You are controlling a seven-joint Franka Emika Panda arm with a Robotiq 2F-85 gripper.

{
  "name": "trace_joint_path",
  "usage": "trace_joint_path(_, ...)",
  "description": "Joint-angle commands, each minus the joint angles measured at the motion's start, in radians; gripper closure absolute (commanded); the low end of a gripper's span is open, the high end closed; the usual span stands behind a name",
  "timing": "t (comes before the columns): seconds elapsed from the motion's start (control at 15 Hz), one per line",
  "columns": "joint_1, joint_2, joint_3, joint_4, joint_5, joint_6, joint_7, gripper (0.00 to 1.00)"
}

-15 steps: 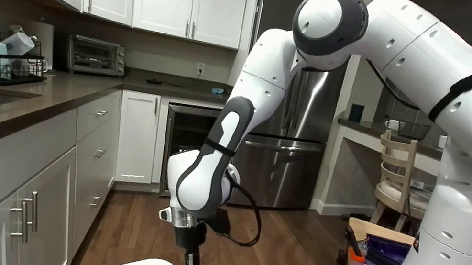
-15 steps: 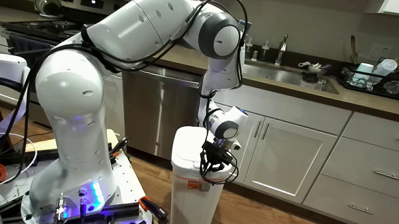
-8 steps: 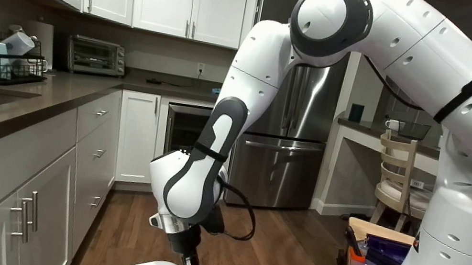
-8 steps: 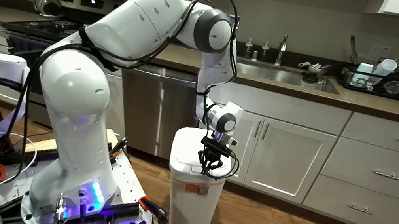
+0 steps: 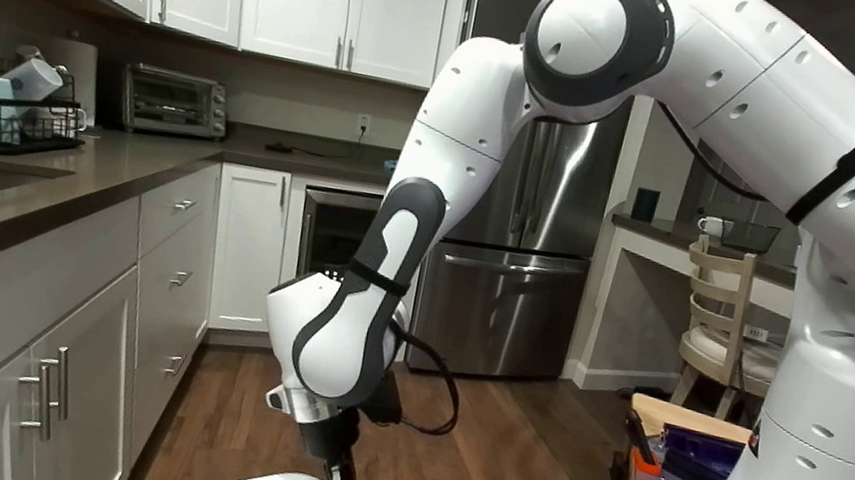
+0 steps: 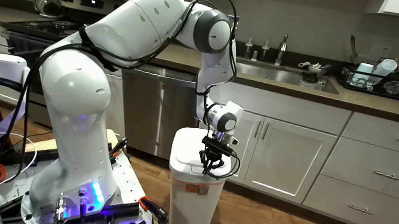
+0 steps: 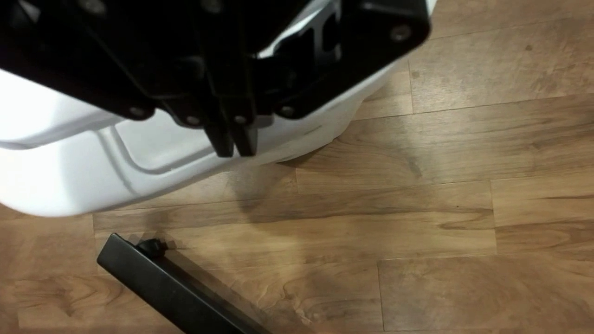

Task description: Push the button to open the lid of the white bin

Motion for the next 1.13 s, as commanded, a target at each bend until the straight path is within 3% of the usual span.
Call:
trace_joint_path(0.0,-0.047,0.037,0.017,-0.055,-0.014,0.114,-0.014,0.93)
trace_joint_path(0.27,-0.088,0.022,0.047,-0.091,0.000,0.161,-0.023,0.94)
trace_joint_path(0.87,-0.076,-0.302,0.087,-0.138,0.048,-0.241,0.010,0.93)
trace_joint_path(1.07,-0.064,-0.435,0.102,-0.190,0.080,-0.309,0.015,0.94)
